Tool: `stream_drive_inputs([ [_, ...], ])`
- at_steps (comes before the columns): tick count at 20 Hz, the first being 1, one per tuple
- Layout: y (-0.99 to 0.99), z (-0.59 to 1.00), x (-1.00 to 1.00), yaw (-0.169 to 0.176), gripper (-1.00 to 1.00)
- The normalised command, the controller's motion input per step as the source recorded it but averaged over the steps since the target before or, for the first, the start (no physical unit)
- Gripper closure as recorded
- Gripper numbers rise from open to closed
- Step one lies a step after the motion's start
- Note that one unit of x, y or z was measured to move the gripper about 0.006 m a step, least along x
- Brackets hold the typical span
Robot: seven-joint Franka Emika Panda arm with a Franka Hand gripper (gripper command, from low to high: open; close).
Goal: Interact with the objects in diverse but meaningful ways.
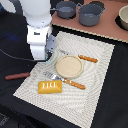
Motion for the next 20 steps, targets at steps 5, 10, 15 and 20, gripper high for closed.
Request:
stream_drive_inputs([
  [5,0.00,0.00,0.00,0.022,1.00],
  [10,-0.03,0.00,0.01,0.033,1.00],
  [15,0.07,0.67,0.45,0.027,1.00],
  [20,0.35,1.00,0.83,0.003,1.00],
])
